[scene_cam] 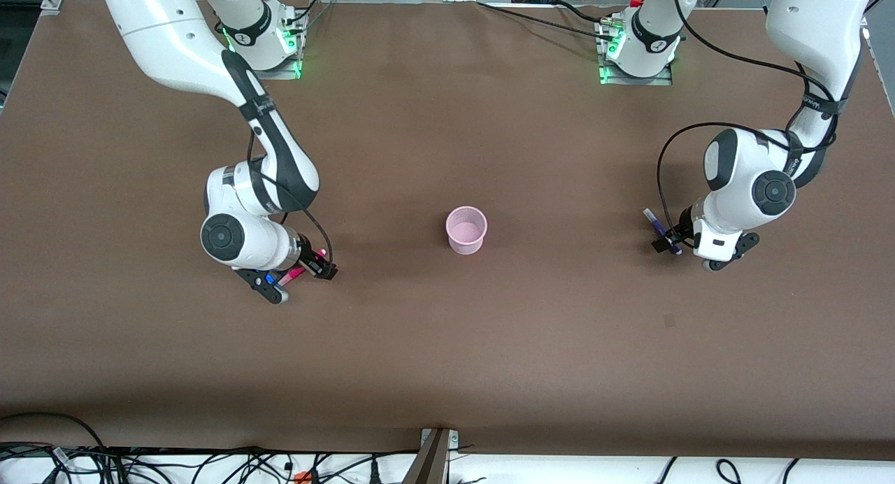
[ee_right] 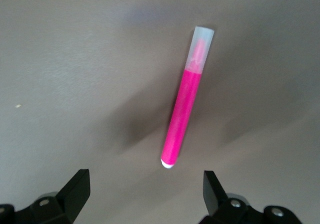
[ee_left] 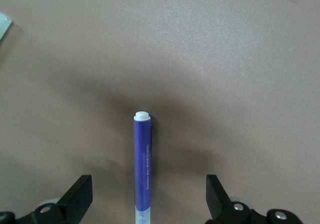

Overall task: Organize pens into pink holder with both arms
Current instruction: 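Grasp the blue marker with the left gripper while the right gripper grasps the pink highlighter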

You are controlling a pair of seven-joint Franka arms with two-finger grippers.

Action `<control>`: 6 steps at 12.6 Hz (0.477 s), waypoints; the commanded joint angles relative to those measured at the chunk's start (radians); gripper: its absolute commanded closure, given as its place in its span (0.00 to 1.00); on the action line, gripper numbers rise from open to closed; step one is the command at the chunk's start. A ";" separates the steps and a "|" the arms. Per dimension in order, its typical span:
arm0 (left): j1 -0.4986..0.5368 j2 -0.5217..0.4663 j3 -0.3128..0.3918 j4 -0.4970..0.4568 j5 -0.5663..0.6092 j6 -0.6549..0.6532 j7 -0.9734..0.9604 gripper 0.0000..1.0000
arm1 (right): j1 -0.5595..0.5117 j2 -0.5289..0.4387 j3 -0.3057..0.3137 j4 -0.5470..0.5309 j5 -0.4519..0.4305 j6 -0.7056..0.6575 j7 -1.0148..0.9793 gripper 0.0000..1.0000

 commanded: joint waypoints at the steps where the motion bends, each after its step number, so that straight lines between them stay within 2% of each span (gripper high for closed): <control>1: 0.006 0.039 0.003 0.023 0.025 0.040 -0.017 0.00 | -0.011 0.007 0.001 -0.027 0.022 0.017 0.009 0.02; 3: 0.012 0.053 0.017 0.059 0.027 0.048 -0.013 0.00 | -0.011 0.010 0.001 -0.059 0.022 0.059 0.000 0.10; 6: 0.017 0.085 0.028 0.093 0.025 0.051 -0.008 0.00 | -0.015 0.013 0.001 -0.091 0.024 0.106 -0.009 0.40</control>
